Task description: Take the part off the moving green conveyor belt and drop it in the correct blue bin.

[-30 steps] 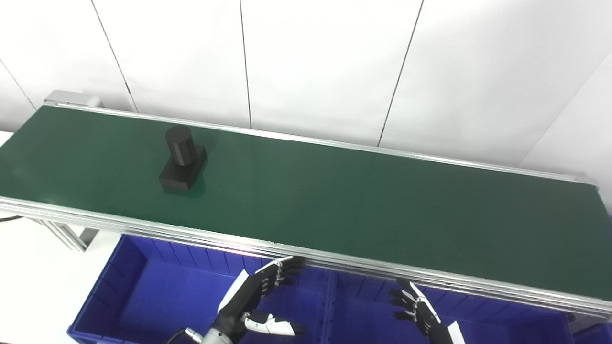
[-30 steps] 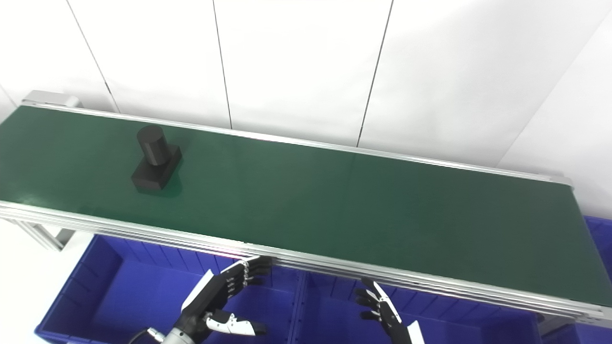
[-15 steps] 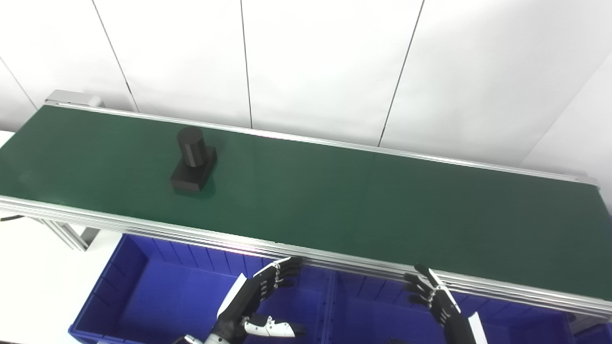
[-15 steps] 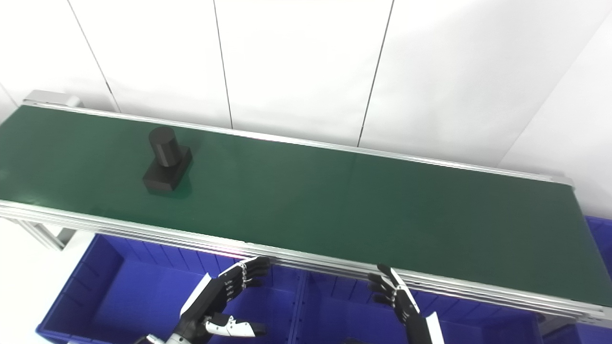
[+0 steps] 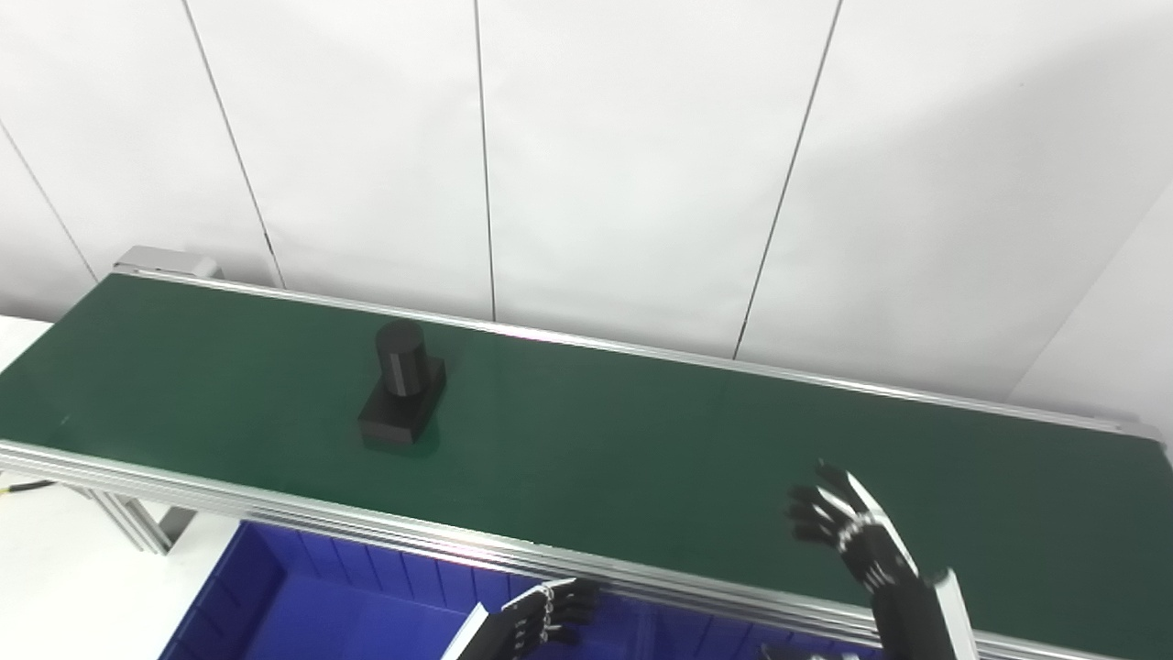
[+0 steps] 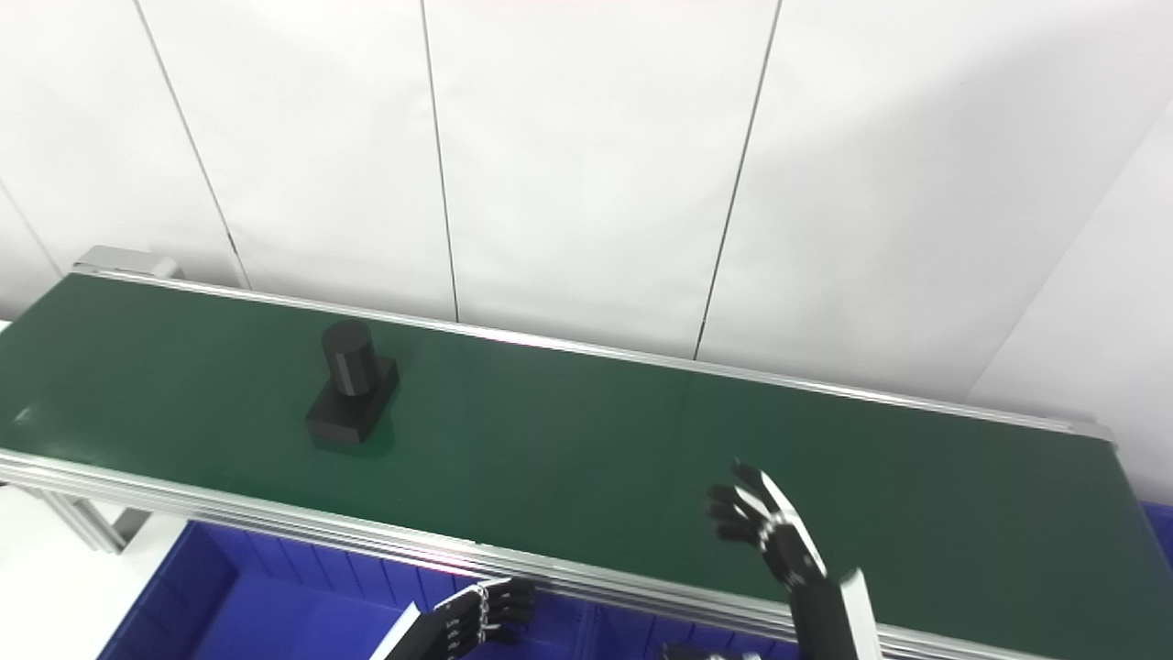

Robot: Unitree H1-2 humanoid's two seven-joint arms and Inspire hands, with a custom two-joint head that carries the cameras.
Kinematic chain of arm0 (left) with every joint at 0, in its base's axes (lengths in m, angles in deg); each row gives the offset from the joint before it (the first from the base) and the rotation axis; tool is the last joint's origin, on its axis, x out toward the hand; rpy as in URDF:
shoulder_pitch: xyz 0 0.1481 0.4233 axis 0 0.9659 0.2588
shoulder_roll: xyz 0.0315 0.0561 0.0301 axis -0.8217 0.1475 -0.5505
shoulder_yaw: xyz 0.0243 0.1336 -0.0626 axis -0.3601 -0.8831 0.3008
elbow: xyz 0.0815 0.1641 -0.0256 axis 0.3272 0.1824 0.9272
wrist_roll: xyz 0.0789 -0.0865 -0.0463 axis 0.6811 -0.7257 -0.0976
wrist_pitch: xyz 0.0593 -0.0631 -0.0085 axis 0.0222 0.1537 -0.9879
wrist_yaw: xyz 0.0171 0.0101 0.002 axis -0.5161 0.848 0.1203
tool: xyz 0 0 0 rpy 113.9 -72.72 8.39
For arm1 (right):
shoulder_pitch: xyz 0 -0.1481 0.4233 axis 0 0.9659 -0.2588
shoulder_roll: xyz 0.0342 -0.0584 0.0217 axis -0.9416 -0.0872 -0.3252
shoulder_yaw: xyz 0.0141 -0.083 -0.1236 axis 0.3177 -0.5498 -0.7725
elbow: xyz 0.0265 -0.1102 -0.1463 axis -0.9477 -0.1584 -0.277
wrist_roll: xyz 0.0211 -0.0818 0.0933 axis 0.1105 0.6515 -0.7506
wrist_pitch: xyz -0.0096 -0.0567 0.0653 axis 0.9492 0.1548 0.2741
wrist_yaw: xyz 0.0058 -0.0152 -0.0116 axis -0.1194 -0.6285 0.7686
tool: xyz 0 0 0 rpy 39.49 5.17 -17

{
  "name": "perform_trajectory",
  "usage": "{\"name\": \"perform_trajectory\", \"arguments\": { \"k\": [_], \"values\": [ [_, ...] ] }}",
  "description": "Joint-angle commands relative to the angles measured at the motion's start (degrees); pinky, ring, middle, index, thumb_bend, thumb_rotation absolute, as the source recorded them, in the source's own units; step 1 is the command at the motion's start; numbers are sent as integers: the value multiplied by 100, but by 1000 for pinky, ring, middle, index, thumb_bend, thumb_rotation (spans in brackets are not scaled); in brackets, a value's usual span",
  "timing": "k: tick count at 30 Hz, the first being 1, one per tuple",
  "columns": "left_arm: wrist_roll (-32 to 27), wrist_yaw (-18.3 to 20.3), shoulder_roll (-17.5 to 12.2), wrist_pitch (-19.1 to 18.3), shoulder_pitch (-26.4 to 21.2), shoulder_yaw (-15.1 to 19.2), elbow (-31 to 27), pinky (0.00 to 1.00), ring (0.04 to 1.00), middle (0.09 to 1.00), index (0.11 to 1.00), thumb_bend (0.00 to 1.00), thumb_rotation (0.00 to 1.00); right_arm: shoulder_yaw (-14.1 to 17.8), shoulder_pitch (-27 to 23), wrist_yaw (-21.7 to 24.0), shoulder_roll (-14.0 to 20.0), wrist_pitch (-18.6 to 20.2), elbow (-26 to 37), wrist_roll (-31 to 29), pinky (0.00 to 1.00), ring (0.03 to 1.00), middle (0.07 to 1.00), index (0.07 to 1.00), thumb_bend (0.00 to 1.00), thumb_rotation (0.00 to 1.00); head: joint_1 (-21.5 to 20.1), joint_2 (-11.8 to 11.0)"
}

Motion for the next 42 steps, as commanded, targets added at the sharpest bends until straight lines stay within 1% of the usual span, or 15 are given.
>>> {"name": "perform_trajectory", "arguments": {
  "k": [1, 5, 6, 10, 13, 15, 20, 22, 26, 27, 32, 34, 37, 40, 42],
  "values": [
    [17, -54, 59, 216, -118, -39, -31, 708, 763, 778, 782, 952, 203, 70, -326, 99, -85, 181, 238, 0, 667, 736, 775, 879, 827, 433, 34, -9],
    [38, -101, 73, 216, -165, -82, 38, 702, 760, 774, 777, 951, 189, 83, -739, 214, -159, 414, 129, 176, 663, 740, 774, 889, 812, 437, 207, -62],
    [55, -129, 72, 216, -179, -99, 54, 701, 759, 773, 775, 950, 186, 71, -845, 245, -196, 534, 116, 224, 663, 740, 774, 890, 812, 439, 238, -75],
    [119, -270, 54, 216, -221, -165, 96, 676, 746, 773, 766, 953, 174, 10, -1162, 373, -324, 855, 78, 363, 657, 739, 775, 885, 810, 420, 215, -78],
    [115, -316, 38, 216, -254, -198, 124, 676, 749, 775, 766, 959, 180, -96, -1469, 515, -450, 1330, 88, 547, 657, 748, 784, 888, 818, 429, 161, -64],
    [76, -297, 36, 216, -269, -206, 137, 674, 748, 772, 766, 953, 169, -137, -1624, 563, -518, 1514, 49, 634, 666, 755, 792, 891, 826, 425, 155, -57],
    [101, -344, 13, 216, -294, -244, 146, 676, 746, 769, 766, 954, 181, -207, -2021, 598, -704, 1913, -176, 917, 660, 745, 786, 880, 822, 369, 92, -39],
    [116, -375, 7, 216, -300, -257, 141, 677, 746, 770, 766, 956, 186, -233, -2148, 609, -750, 1996, -307, 992, 658, 743, 789, 878, 817, 366, 59, -38],
    [174, -500, -24, 216, -297, -312, 123, 674, 747, 772, 766, 965, 202, -321, -2522, 573, -895, 2111, -794, 1187, 644, 744, 788, 879, 844, 426, 59, -38],
    [151, -491, -26, 216, -302, -313, 128, 679, 750, 774, 768, 964, 203, -343, -2645, 559, -941, 2142, -961, 1237, 638, 734, 784, 877, 853, 429, -40, -14],
    [54, -455, 7, 216, -261, -287, 113, 684, 752, 778, 769, 964, 193, -415, -3207, 512, -1141, 2185, -1791, 1370, 651, 742, 793, 882, 856, 430, -91, 9],
    [66, -485, 12, 216, -234, -285, 87, 679, 747, 777, 768, 969, 205, -446, -3396, 507, -1209, 2228, -2019, 1410, 639, 742, 793, 880, 863, 440, -119, 31],
    [106, -544, 4, 216, -203, -301, 48, 679, 750, 779, 768, 970, 227, -498, -3613, 511, -1265, 2293, -2264, 1501, 663, 756, 802, 886, 850, 457, -141, 38],
    [126, -588, 7, 216, -161, -315, -6, 666, 743, 779, 768, 975, 240, -597, -3830, 495, -1310, 2374, -2522, 1654, 620, 740, 793, 886, 858, 482, -212, 86],
    [118, -596, 15, 216, -138, -323, -37, 666, 742, 776, 767, 980, 246, -631, -3934, 494, -1350, 2452, -2650, 1716, 601, 733, 793, 884, 857, 479, -225, 104]
  ]
}}
